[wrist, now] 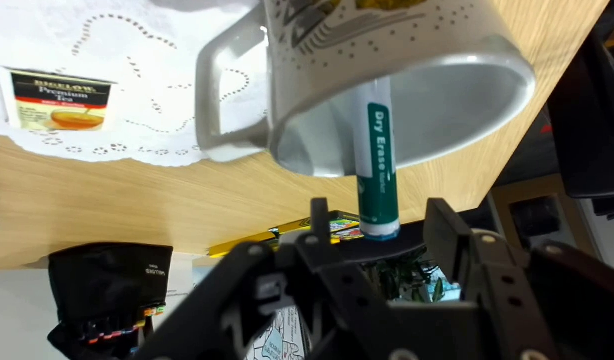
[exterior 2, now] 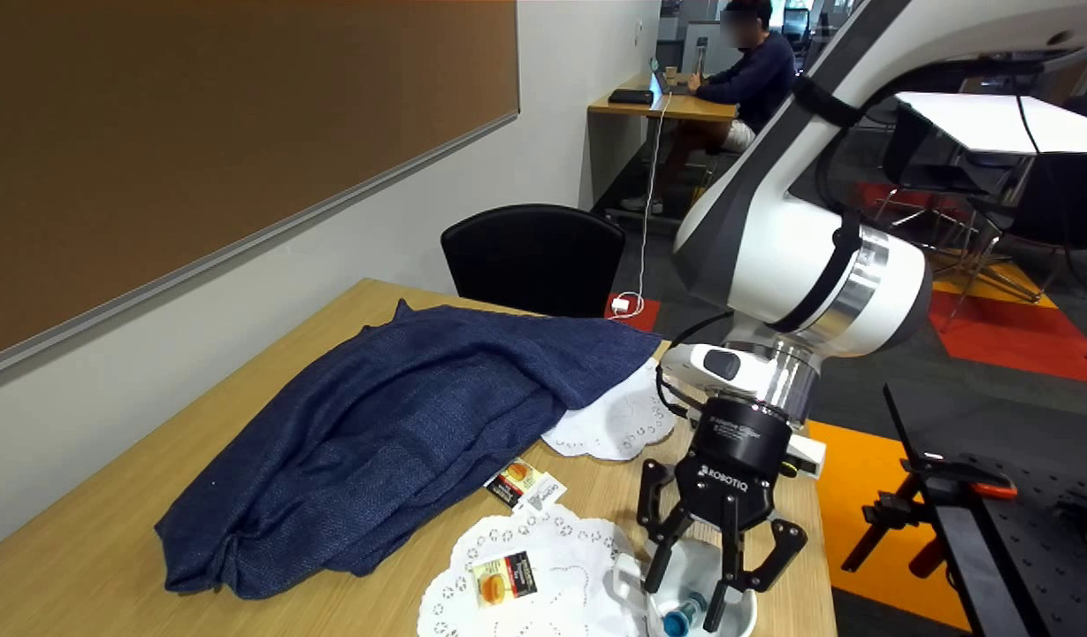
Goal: Remove the marker from the mug.
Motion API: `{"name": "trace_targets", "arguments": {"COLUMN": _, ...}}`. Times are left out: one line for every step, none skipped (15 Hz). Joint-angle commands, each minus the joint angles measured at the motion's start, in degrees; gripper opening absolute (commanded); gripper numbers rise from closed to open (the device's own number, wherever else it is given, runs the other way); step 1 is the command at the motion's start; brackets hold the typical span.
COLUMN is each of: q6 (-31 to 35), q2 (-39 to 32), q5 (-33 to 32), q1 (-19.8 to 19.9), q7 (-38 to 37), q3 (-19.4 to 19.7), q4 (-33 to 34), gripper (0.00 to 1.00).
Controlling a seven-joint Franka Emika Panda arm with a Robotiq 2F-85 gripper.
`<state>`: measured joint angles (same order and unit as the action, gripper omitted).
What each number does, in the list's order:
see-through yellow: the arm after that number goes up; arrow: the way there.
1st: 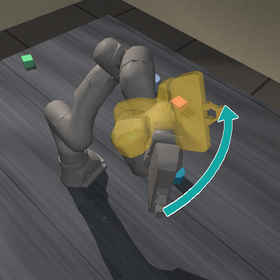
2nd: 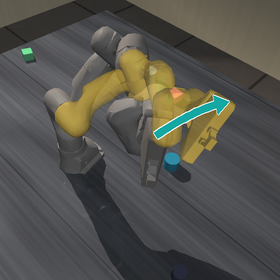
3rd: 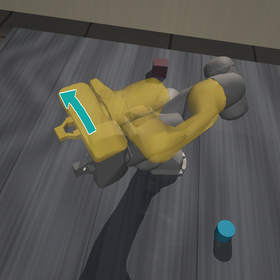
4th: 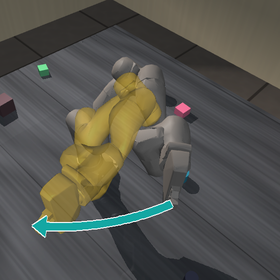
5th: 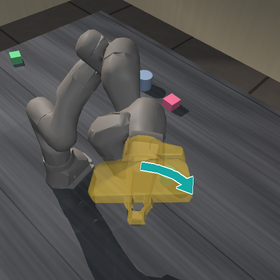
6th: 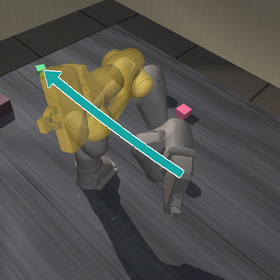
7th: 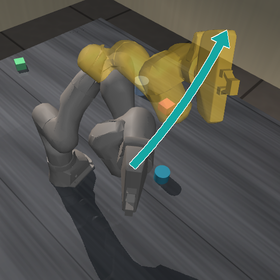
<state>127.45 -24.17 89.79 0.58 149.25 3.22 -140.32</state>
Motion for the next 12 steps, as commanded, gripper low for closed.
{"name": "trace_targets", "arguments": {"q6": 0.5, "q2": -1.3, "q5": 1.6, "q1": -1.2, "q7": -0.1, "q3": -0.6, "q4": 1.9, "gripper": 0.55}}
{"name": "trace_targets", "arguments": {"q6": 0.6, "q2": -1.7, "q5": 1.7, "q1": -1.4, "q7": -0.1, "q3": -0.8, "q4": 2.2, "gripper": 0.5}}
{"name": "trace_targets", "arguments": {"q6": 0.5, "q2": -2.0, "q5": 1.7, "q1": -1.5, "q7": -0.1, "q3": -0.9, "q4": 2.5, "gripper": 0.42}}
{"name": "trace_targets", "arguments": {"q6": 0.5, "q2": -2.3, "q5": 1.7, "q1": -1.6, "q7": -0.1, "q3": -1.0, "q4": 2.7, "gripper": 0.3}}
{"name": "trace_targets", "arguments": {"q6": 0.6, "q2": -2.6, "q5": 1.7, "q1": -1.7, "q7": -0.1, "q3": -1.1, "q4": 2.9, "gripper": 0.24}}
{"name": "trace_targets", "arguments": {"q6": 0.6, "q2": -2.8, "q5": 1.7, "q1": -1.8, "q7": -0.1, "q3": -1.1, "q4": 3.1, "gripper": 0.18}}
{"name": "trace_targets", "arguments": {"q6": 0.6, "q2": -2.9, "q5": 1.8, "q1": -1.9, "q7": -0.1, "q3": -1.1, "q4": 3.3, "gripper": 0.08}}
{"name": "trace_targets", "arguments": {"q6": 0.7, "q2": -2.8, "q5": 1.8, "q1": -1.9, "q7": -0.1, "q3": -1.1, "q4": 3.3, "gripper": 0.01}}
{"name": "trace_targets", "arguments": {"q6": 0.7, "q2": -2.7, "q5": 1.9, "q1": -1.9, "q7": -0.1, "q3": -1.1, "q4": 3.4, "gripper": 0.03}}
{"name": "trace_targets", "arguments": {"q6": 0.8, "q2": -2.5, "q5": 2.0, "q1": -1.8, "q7": -0.1, "q3": -1.0, "q4": 3.3, "gripper": 0.06}}
{"name": "trace_targets", "arguments": {"q6": 1.0, "q2": -2.1, "q5": 2.1, "q1": -1.9, "q7": -0.1, "q3": -0.9, "q4": 3.1, "gripper": 0.06}}
{"name": "trace_targets", "arguments": {"q6": 1.1, "q2": -1.7, "q5": 2.1, "q1": -1.9, "q7": -0.1, "q3": -0.9, "q4": 2.9, "gripper": 0.06}}
